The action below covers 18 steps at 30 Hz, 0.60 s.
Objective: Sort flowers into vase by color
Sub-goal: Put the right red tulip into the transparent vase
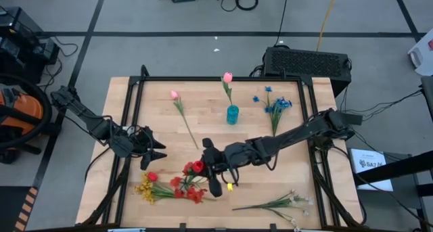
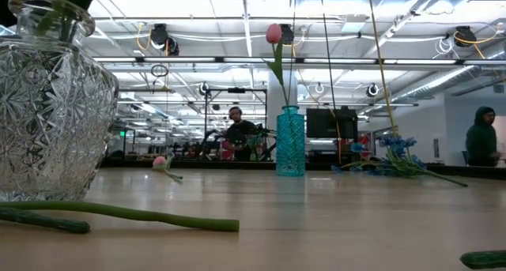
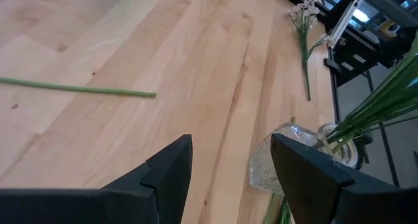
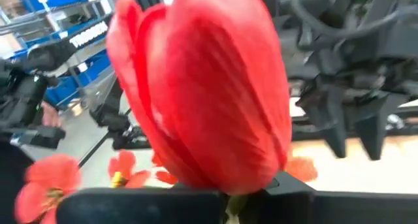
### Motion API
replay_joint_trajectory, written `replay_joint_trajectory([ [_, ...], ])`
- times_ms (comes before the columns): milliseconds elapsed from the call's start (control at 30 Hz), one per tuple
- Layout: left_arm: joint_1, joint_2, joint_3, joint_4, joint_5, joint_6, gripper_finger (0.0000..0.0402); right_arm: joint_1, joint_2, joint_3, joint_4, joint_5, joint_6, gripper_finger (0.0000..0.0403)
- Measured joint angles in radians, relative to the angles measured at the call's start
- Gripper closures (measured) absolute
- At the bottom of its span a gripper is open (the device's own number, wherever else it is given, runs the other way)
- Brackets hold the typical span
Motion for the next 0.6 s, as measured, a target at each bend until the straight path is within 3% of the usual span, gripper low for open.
replay_joint_trajectory([
  [600,0.0,0.0,0.0,-0.007,-0.021,0.0,0.0188,-0.008,0.05,0.0,0.037,-0.03,0.017,0.0387],
])
